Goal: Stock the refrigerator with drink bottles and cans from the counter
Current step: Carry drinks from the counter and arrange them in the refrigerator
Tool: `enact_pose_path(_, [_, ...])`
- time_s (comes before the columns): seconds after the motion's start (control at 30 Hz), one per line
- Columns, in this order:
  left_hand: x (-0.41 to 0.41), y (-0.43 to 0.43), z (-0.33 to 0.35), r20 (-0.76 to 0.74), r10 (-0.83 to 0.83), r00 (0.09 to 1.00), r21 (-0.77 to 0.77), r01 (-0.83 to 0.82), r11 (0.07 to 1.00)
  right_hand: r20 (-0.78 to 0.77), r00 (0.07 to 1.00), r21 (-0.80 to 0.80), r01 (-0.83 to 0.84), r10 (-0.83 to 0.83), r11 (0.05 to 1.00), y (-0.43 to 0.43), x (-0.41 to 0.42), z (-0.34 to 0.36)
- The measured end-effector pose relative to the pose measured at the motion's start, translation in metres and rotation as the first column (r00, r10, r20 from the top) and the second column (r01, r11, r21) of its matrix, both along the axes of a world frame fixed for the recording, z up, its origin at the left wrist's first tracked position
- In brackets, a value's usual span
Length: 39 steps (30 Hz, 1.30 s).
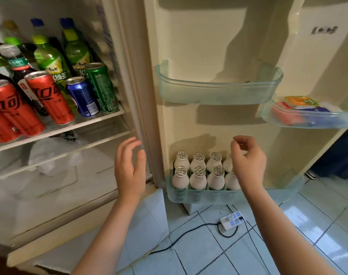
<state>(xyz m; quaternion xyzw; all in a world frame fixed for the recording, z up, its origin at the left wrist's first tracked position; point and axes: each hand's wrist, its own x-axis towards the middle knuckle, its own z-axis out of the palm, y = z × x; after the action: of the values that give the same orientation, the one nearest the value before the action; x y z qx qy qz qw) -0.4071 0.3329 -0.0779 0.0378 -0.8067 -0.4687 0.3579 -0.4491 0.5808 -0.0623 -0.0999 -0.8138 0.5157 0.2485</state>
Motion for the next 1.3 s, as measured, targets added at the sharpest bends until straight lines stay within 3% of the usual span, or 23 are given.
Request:
enact_pose_path(0.07, [0.006, 0.000, -0.001, 0.047, -0.011, 0.999, 0.049, 0.009, 0.999, 0.166, 0.983, 0.016, 0.078, -0.080, 0.997, 0.020, -0.015, -0.013])
enact_pose_path(0.13, [0.004, 0.003, 0.000, 0.110, -0.044, 0.993, 0.049, 0.039, 0.998, 0.367, 0.927, 0.090, 0.048, -0.078, 0.995, 0.037, -0.030, -0.026])
enact_pose_path(0.3, [-0.019, 0.023, 0.001, 0.270, -0.077, 0.960, -0.016, 0.085, 0.996, 0.609, 0.766, -0.121, -0.166, 0.206, 0.979, 0.035, -0.049, -0.043])
enact_pose_path(0.43, [-0.027, 0.038, -0.002, 0.279, -0.010, 0.960, -0.056, 0.027, 0.998, 0.623, 0.742, -0.116, -0.225, 0.247, 0.967, 0.034, -0.050, -0.045])
enact_pose_path(0.6, [-0.028, 0.042, -0.006, 0.270, 0.030, 0.962, -0.102, -0.003, 0.995, 0.665, 0.715, 0.065, -0.343, 0.216, 0.937, 0.037, -0.049, -0.043])
enact_pose_path(0.87, [-0.030, 0.043, -0.011, 0.249, 0.045, 0.967, -0.115, -0.017, 0.993, 0.638, 0.728, -0.009, -0.317, 0.249, 0.948, 0.041, -0.046, -0.049])
enact_pose_path(1.03, [-0.029, 0.039, -0.008, 0.257, 0.015, 0.966, -0.099, 0.011, 0.995, 0.622, 0.751, 0.037, -0.310, 0.221, 0.950, 0.044, -0.047, -0.052])
enact_pose_path(1.17, [-0.024, 0.026, -0.006, 0.267, -0.068, 0.961, -0.011, 0.074, 0.997, 0.629, 0.746, 0.037, -0.308, 0.217, 0.951, 0.039, -0.044, -0.046])
enact_pose_path(1.23, [-0.021, 0.018, -0.003, 0.272, -0.068, 0.960, 0.035, 0.060, 0.998, 0.588, 0.796, 0.129, -0.267, 0.143, 0.955, 0.033, -0.037, -0.041])
enact_pose_path(1.3, [-0.017, 0.007, -0.001, 0.248, -0.041, 0.968, 0.057, 0.028, 0.998, 0.425, 0.905, 0.301, -0.135, -0.007, 0.944, 0.024, -0.023, -0.036])
